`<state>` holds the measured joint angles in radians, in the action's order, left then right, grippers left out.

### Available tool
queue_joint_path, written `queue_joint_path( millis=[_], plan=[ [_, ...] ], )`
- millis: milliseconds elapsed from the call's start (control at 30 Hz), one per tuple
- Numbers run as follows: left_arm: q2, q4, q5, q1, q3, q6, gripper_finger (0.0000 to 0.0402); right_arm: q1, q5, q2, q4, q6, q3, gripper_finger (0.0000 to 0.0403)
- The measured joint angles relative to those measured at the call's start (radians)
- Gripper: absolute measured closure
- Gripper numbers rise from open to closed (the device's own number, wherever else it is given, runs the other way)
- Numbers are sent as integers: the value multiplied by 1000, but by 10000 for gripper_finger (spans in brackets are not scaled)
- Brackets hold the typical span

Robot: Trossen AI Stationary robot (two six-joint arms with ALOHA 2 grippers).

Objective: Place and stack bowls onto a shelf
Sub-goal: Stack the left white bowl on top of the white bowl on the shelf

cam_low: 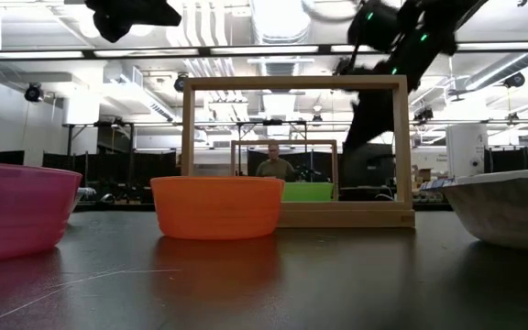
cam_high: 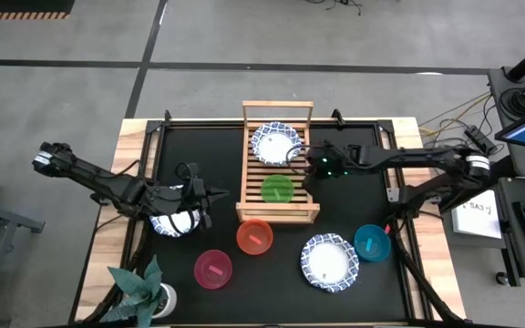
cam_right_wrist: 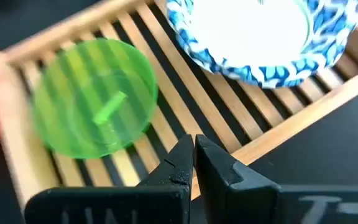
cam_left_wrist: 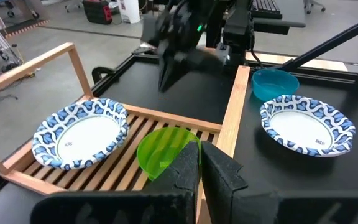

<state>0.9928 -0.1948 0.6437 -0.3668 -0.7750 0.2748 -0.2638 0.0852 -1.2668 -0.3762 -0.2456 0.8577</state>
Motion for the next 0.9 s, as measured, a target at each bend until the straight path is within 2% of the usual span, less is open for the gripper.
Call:
queue_joint_path(
  millis=[133, 300, 400, 500, 600, 667, 767, 900],
  plan=[
    [0, -7, -1, 0, 0, 86, 402, 60, 32, 99, -9, 3, -17, 394],
    [2, -66, -2, 0, 0, 282, 402, 167, 83, 195, -8, 3, -42, 394],
    [4, -203, -7, 0, -24, 449, 402, 241, 150, 233, -8, 3, -62, 394],
    [25, -421, -19, 1, -91, 653, 402, 309, 231, 258, -8, -2, -80, 394],
    [75, -645, -117, 2, -153, 865, 402, 360, 291, 271, -9, -19, -84, 394],
    [124, -730, -229, 0, -175, 948, 402, 387, 315, 272, -3, -23, -84, 394],
    [203, -774, -419, -1, -182, 987, 402, 410, 338, 268, -1, -23, -84, 394],
    [305, -802, -486, 1, -183, 987, 402, 415, 345, 259, 3, -16, -85, 394]
  ],
)
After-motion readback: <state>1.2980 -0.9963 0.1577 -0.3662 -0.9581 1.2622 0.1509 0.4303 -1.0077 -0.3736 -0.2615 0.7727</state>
